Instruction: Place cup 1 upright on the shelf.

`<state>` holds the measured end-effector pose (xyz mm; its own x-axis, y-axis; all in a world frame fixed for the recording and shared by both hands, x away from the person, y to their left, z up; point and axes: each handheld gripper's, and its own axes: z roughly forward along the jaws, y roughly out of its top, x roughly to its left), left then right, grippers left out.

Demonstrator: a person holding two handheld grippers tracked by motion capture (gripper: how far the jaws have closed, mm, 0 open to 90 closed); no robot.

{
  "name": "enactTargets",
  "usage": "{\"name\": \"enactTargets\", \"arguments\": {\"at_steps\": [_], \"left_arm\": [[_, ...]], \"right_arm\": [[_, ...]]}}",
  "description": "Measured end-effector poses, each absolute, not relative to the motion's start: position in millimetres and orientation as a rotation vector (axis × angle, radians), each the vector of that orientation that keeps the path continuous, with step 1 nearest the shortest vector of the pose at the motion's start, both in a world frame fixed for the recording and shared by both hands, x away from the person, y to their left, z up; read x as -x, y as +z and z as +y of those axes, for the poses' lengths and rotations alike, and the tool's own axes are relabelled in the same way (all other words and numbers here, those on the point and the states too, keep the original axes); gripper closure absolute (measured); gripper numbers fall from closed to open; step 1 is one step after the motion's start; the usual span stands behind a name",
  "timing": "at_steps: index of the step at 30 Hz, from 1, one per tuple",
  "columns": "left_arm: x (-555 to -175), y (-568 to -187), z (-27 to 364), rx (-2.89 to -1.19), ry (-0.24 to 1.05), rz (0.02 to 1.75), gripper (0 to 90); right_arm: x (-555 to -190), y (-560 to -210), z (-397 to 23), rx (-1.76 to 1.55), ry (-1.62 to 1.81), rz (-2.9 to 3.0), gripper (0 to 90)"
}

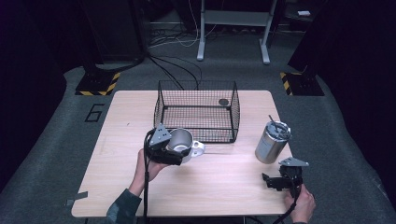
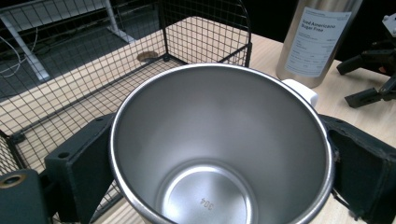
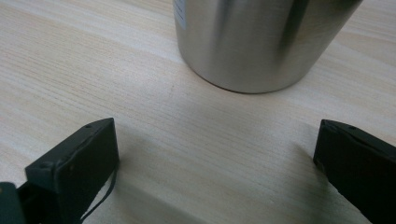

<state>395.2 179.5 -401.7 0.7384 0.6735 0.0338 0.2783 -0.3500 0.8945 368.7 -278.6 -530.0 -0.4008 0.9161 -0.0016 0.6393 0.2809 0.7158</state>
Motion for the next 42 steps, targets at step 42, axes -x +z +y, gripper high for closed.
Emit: {"name": "enactTargets", "arguments": {"at_steps": [42], "left_arm": [[-429, -351, 201, -1.862, 0.554, 0.768, 6.5]], "right_arm": [[-369, -530, -279, -1.399, 0.901, 2.141, 0.0]]}}
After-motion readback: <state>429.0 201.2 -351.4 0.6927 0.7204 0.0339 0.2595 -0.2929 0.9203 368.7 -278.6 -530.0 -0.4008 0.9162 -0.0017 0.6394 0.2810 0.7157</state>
